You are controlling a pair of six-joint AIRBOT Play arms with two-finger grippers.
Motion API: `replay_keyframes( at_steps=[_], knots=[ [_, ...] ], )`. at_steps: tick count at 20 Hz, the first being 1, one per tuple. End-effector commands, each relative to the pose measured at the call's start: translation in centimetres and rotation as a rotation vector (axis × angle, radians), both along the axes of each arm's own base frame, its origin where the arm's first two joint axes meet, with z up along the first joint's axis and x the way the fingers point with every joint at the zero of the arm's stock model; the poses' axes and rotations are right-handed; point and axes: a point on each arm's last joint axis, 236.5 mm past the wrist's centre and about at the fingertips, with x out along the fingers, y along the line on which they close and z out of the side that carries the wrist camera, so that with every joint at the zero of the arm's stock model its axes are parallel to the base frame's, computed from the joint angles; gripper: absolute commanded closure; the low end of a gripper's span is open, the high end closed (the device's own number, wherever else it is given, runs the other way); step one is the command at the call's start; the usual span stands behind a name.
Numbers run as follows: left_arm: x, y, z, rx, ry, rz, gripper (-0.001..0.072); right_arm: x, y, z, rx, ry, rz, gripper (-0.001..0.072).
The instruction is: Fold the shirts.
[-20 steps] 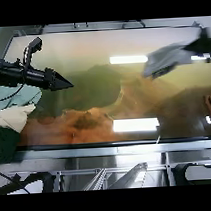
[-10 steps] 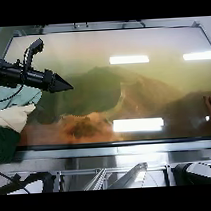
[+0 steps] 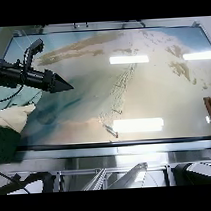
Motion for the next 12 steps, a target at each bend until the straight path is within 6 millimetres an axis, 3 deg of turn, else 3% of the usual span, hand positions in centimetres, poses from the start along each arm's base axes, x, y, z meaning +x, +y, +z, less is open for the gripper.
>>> replay_keyframes(
  at_steps=[1,2,3,5,7,9,12],
  knots=[
    [0.2,0.0,-0.1,0.001,-0.004,0.008,0.0693,-0.7,-1.2,-0.1,-0.043,0.026,0.033,0.0693],
    [0.2,0.0,-0.1,0.001,-0.003,0.007,0.0693,-0.6,-1.4,-0.1,-0.05,0.022,0.036,0.069],
    [0.2,0.0,-0.1,0.001,-0.003,0.007,0.0693,-0.6,-1.4,-0.1,-0.049,0.023,0.035,0.0624],
    [0.2,0.0,0.0,0.0,-0.003,0.007,0.0694,-0.8,-1.0,0.4,-0.015,0.033,0.08,-0.0003],
    [0.3,0.0,0.0,0.0,-0.005,0.011,0.0694,-0.3,-0.8,1.9,-0.008,0.032,0.081,0.0007],
    [0.7,0.0,0.0,-0.001,-0.013,0.024,0.0694,1.6,-0.9,3.8,-0.041,-0.007,0.096,0.0007],
    [1.3,0.1,1.2,0.001,-0.059,0.024,0.0696,9.7,1.4,4.8,-0.027,-0.223,0.216,0.0008]
  ],
)
